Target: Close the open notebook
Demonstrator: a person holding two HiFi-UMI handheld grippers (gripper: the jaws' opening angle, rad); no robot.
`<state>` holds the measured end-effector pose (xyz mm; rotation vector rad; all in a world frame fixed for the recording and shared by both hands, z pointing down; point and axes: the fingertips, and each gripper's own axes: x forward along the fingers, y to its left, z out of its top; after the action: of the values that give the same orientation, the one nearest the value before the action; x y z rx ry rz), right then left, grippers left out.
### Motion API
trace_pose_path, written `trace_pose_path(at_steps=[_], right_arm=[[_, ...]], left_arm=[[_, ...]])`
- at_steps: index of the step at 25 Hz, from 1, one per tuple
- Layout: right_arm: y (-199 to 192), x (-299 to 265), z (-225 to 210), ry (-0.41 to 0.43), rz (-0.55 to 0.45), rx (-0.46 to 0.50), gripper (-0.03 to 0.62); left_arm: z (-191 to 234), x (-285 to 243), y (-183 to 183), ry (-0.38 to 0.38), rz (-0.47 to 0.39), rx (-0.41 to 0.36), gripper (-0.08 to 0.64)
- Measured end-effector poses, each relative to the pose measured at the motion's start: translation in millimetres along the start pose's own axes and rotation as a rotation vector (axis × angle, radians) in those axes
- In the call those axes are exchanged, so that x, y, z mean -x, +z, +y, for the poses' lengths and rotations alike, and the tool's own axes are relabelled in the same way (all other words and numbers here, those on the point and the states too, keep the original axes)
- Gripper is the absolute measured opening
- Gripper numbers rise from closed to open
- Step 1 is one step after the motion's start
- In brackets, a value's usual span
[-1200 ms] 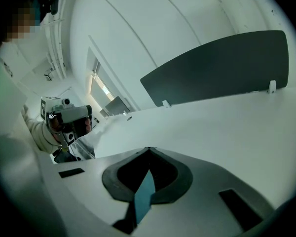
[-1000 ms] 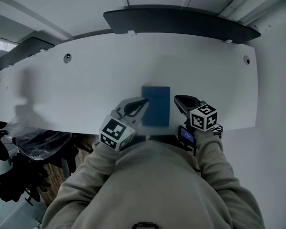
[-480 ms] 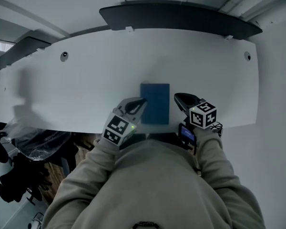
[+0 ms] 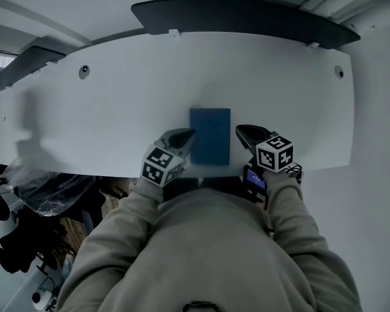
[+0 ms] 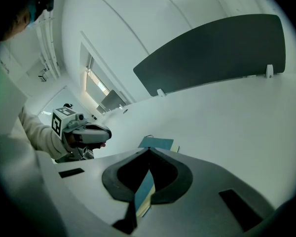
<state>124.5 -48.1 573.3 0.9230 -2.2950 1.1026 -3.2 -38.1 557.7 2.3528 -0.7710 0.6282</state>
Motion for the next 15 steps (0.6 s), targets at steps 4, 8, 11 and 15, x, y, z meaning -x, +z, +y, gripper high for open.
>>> trace_pose_path(at_steps=[4,8,11,15], right_arm=[[-0.7,-1.6,3.4,0.006,0.001,0.005,0.02],[-5.8,-2.5,1.4,0.01,0.011,-0.002,0.02],[-9.5,-5.2,-1.0,0.015,0.02,-0.013,0.02],[-14.0,-6.9,-3.1,0.024,0.028,-0.023,0.02]], left_arm=[[14.6,-6.1,-37.9,0.032,0.087,0.006,0.002],[8.3,-12.7,-58.8,0.004,0.123,0.023,0.002],[3.1,-17.8,-66.3,-0.024,0.144,0.031,0.002],[-3.6,-23.6,-77.6,-0.043,0.164,0.042,0.002]])
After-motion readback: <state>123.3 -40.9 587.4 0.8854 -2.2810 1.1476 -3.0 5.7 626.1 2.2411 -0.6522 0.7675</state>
